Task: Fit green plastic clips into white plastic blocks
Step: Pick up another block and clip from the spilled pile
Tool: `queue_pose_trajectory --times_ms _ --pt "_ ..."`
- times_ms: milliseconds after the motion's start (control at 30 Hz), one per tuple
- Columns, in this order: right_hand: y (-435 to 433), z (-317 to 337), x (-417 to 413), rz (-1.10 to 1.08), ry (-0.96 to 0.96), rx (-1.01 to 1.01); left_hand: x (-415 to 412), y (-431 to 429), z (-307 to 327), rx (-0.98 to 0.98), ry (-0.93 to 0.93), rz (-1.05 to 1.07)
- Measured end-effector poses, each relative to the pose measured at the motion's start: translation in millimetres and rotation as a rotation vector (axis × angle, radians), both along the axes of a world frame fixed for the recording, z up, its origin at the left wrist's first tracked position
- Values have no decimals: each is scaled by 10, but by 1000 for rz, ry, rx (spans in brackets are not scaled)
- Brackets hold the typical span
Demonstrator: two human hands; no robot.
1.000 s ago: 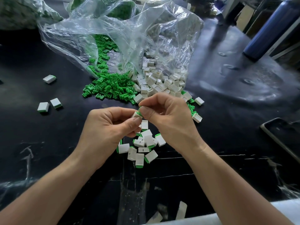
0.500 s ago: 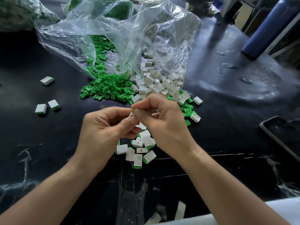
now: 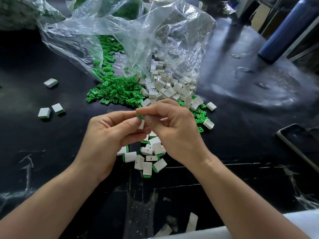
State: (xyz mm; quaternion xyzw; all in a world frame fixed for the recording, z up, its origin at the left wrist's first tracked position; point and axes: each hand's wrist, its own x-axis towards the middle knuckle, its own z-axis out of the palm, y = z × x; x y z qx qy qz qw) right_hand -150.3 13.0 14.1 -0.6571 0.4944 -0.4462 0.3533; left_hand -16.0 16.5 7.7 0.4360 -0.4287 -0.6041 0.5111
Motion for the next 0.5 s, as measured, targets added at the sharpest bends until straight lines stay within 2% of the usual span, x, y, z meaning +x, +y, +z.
queue_pose_trajectory --times_ms 133,233,500 --pt "-25 42 -48 -37 -84 236 6 1 4 -42 -88 -15" --pt "-40 58 -82 97 -143 483 17 14 8 -86 -128 -31" --pt "-61 87 -149 202 -325 571 46 -5 -14 -144 -133 -88"
